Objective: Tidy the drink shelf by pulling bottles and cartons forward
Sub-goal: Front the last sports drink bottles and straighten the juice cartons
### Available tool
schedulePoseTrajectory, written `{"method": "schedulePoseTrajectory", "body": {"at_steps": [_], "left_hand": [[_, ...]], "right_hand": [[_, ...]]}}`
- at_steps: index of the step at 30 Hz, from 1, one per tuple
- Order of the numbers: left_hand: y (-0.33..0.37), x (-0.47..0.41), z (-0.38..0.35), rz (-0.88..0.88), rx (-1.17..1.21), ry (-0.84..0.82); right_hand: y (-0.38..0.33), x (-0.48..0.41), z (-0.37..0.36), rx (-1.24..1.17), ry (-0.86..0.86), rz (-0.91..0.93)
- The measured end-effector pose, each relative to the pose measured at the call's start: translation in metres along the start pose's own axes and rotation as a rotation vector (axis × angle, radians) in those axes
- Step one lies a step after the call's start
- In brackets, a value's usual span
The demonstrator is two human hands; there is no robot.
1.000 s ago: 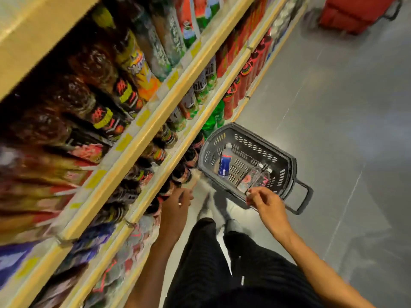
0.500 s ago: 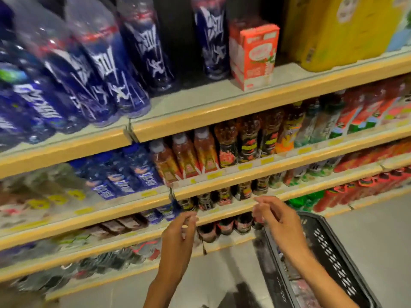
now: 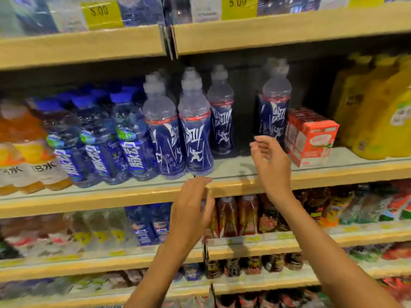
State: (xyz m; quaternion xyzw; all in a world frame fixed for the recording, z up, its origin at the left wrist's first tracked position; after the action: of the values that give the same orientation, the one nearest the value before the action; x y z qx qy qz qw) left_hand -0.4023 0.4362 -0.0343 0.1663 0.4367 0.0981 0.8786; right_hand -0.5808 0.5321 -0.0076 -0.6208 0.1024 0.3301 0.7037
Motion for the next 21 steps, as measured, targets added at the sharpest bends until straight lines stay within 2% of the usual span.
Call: {"method": "schedulePoseTrajectory", "body": {"at_steps": [8,11,15,21], "left_hand": [[0.013,-0.052,-0.07,-0.413,-0.234,-0.211],[0.004,-0.055,-0.082,-0.442,-0.287,-0.271],[-0.001,-0.051,-0.089,-0.45,-0.33,-0.271],[0.001,-0.05,-0.089,-0.457,-0.37,-0.248]], "right_hand": [[0.032,-0.038,0.01,0.414,0.174,0.001],[0.04,-0.051,0.006,0.501,0.187,-0.035],[0.054,-0.069,-0.009,0.565,0.151,-0.13],[0.057,-0.08,-0.007,0.613,0.276,-0.16]]}}
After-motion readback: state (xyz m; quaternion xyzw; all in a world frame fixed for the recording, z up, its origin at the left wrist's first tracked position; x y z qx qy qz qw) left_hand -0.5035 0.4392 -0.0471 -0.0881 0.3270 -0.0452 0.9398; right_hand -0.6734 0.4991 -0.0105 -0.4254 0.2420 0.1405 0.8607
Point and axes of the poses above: each hand's wrist, its own x-axis away from the middle knuckle, its own z-axis out of the back of the hand, y = z × x, the point moved 7 cm from there along -x, towards the middle knuckle, and after that the axes turned 4 degrees about x, right-handed, at the moved point
